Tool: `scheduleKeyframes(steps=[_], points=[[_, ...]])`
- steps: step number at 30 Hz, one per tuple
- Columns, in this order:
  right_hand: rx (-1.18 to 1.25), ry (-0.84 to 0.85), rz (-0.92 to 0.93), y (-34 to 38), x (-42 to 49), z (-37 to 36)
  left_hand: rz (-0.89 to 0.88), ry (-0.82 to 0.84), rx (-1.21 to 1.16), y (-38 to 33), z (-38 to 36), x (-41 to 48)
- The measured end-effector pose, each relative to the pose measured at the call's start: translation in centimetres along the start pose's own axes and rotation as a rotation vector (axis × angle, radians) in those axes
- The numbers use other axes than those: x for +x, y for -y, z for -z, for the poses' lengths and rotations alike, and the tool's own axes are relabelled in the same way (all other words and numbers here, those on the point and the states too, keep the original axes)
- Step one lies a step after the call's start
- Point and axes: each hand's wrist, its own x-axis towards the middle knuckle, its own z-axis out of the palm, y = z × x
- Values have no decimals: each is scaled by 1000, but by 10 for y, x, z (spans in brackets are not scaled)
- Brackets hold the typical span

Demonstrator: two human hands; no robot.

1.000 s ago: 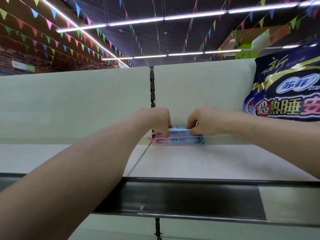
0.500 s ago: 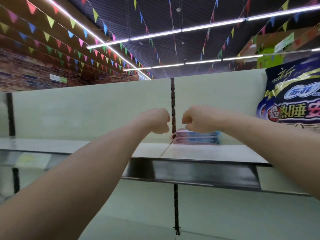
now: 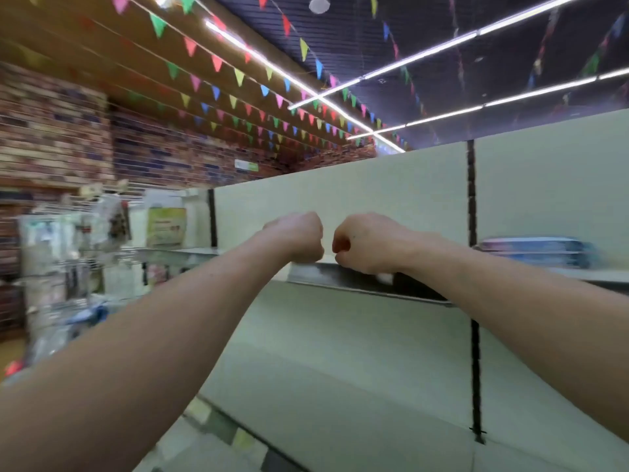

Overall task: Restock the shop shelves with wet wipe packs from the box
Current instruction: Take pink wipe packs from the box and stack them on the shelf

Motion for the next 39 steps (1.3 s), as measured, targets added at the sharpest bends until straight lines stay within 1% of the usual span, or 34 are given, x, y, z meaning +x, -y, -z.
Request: scheduleKeyframes(steps=[6, 9, 12, 20, 23, 29, 32, 35, 39], points=[[124, 8, 227, 74, -6, -17, 250, 53, 153, 64, 23, -74], [176, 54, 361, 110, -19, -21, 386, 102, 201, 85, 34, -121], [216, 80, 466, 138, -36, -25, 486, 138, 234, 95, 40, -161], [329, 161, 767, 209, -120, -27, 766, 218, 407, 82, 53, -301], [367, 176, 873, 238, -154, -25, 879, 228, 400, 74, 64, -357], [442, 298, 1085, 296, -237, -19, 1066, 253, 432, 54, 89, -477], [451, 351, 1178, 327, -281, -18, 1142, 296, 455, 49, 97, -533], [440, 380, 1242, 361, -323, -18, 1237, 339, 452, 47, 102, -584], [451, 435, 1326, 404, -381, -15, 1341, 356, 402, 42, 107, -654]])
